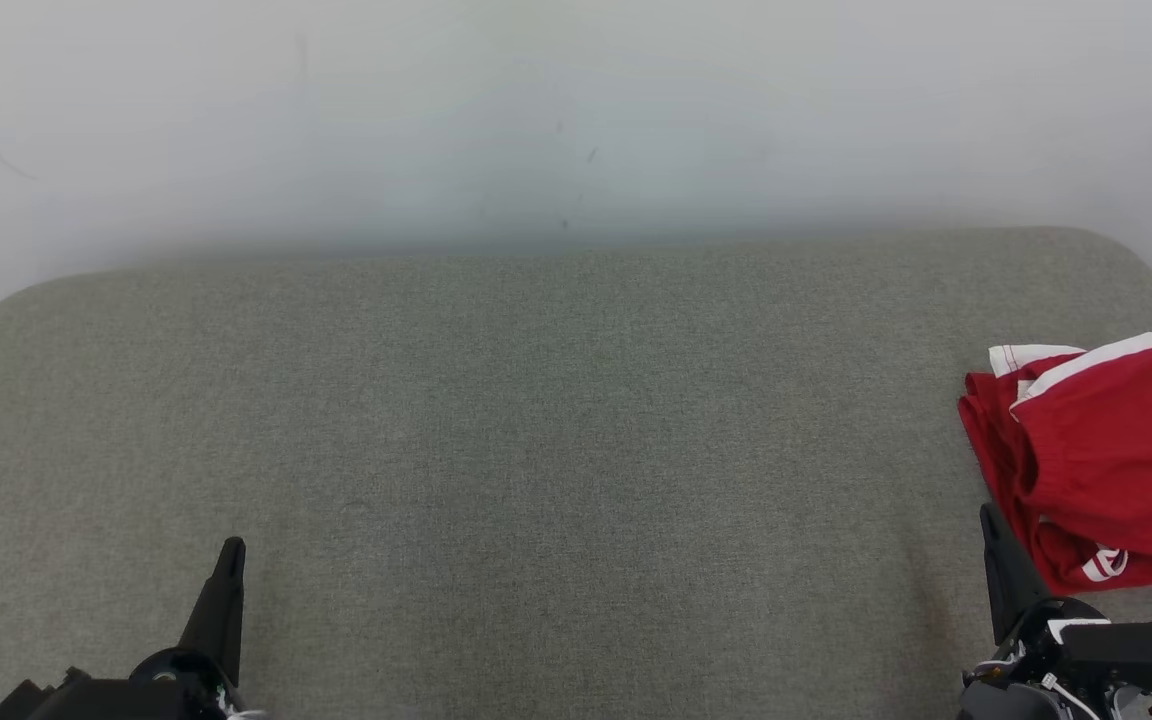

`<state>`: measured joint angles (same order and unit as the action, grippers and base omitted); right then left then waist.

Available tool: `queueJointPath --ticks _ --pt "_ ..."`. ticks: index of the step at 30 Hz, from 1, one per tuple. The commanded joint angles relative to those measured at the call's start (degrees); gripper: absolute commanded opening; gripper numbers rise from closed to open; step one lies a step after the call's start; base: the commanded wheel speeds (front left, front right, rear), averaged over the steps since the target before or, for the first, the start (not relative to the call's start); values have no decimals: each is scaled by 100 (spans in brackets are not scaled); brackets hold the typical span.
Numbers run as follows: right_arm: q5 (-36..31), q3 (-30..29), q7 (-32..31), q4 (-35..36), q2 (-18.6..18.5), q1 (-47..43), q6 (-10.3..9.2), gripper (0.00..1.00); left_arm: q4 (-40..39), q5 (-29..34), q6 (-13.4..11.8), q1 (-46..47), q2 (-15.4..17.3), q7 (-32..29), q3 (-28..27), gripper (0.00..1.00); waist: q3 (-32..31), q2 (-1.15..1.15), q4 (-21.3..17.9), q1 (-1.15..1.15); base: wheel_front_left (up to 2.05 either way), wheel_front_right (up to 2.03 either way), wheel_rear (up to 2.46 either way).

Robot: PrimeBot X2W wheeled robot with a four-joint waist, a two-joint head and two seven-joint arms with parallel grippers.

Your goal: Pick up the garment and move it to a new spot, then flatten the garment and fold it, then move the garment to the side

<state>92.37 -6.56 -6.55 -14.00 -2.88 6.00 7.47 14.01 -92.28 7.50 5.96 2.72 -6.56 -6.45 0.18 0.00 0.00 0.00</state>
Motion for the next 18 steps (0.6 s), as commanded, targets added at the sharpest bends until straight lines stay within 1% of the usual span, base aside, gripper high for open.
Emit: queueJointPath --ticks 1,18 --pt "9 -11 -17 12 8 37 4 0 10 -26 6 62 30 -15 -17 0 0 0 0 0 0 0 0" --pt "9 -11 -16 12 8 37 4 0 10 -26 6 62 30 -14 -17 0 0 0 0 0 0 0 0"
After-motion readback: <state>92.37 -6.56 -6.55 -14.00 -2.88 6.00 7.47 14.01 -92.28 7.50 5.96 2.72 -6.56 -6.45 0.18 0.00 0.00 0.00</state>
